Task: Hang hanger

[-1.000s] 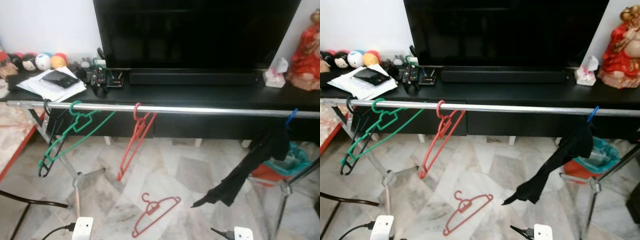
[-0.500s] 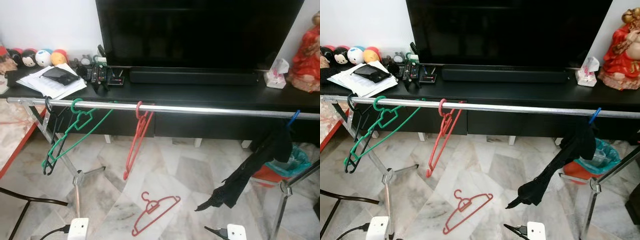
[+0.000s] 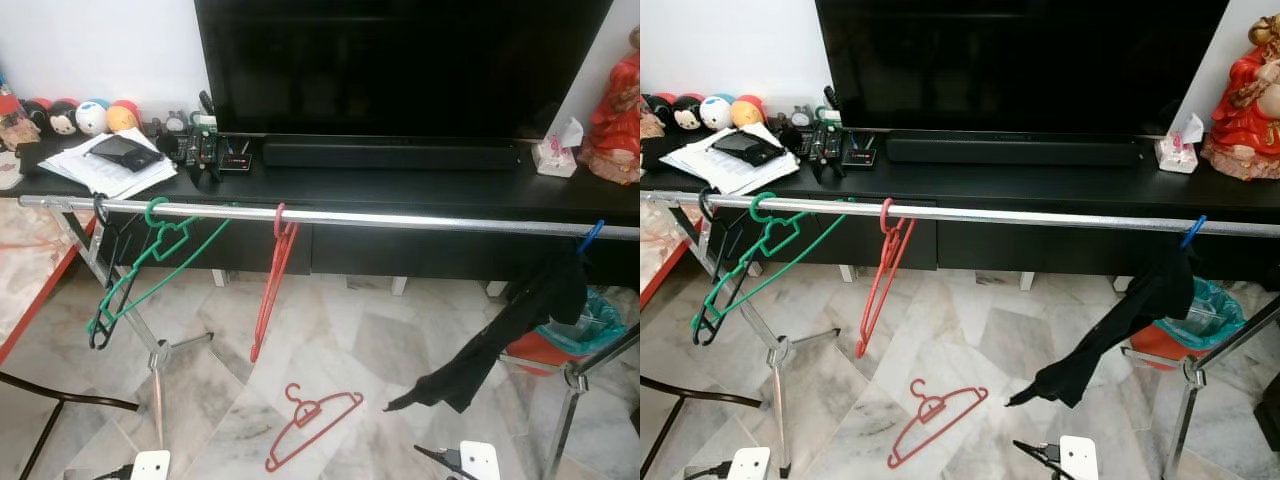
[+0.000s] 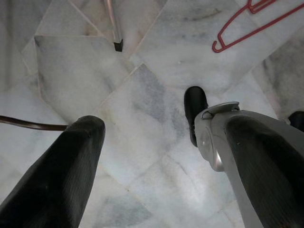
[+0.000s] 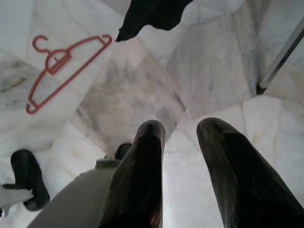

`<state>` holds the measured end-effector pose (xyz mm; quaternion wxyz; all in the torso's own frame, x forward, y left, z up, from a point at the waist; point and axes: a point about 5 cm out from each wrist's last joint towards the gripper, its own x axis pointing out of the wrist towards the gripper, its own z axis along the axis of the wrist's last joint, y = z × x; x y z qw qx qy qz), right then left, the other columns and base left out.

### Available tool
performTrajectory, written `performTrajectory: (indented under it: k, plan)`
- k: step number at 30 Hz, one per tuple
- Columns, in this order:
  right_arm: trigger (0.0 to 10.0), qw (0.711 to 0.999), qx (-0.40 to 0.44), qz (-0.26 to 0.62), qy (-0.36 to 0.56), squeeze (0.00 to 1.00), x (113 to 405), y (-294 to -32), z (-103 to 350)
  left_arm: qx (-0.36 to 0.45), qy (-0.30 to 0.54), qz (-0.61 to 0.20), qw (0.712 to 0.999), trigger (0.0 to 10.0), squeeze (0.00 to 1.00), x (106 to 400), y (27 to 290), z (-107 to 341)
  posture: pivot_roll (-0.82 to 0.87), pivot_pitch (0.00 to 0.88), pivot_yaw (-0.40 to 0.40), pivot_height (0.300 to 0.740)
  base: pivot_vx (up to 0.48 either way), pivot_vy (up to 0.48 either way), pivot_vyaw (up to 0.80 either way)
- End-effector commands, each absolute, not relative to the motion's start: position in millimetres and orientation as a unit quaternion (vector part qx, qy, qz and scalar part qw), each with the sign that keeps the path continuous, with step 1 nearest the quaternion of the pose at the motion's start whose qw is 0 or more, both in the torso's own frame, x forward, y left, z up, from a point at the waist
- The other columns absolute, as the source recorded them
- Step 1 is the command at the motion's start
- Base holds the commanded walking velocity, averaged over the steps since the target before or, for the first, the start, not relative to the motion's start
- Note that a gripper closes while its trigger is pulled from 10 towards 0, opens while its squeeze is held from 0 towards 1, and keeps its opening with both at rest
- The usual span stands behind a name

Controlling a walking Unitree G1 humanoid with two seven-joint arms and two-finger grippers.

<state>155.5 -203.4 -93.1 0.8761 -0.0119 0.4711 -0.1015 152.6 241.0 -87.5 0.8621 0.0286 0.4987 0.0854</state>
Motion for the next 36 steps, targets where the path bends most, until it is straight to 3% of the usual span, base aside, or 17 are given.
performTrajectory:
  k: [1,11,36]
  plan:
    - [10.0,0.874,-0.014,-0.097,0.476,0.0,153.9,-203.6,-93.9,0.017,0.506,0.096,0.857,10.0,0.0,147.0,241.4,-89.7,-0.12,0.0,-0.04,0.74,0.0,0.0,0.0]
    - [10.0,0.874,-0.021,-0.09,0.476,0.0,154.1,-205.1,-93.6,0.018,0.512,0.078,0.855,10.0,0.0,146.1,231.0,-92.7,-0.12,0.0,-0.046,0.74,0.0,0.0,0.0]
    - [10.0,0.876,-0.019,-0.094,0.473,0.0,155.7,-203.1,-93.2,0.031,0.508,0.068,0.858,10.0,0.0,147.6,233.5,-91.3,-0.12,0.0,-0.035,0.74,0.0,0.0,0.0]
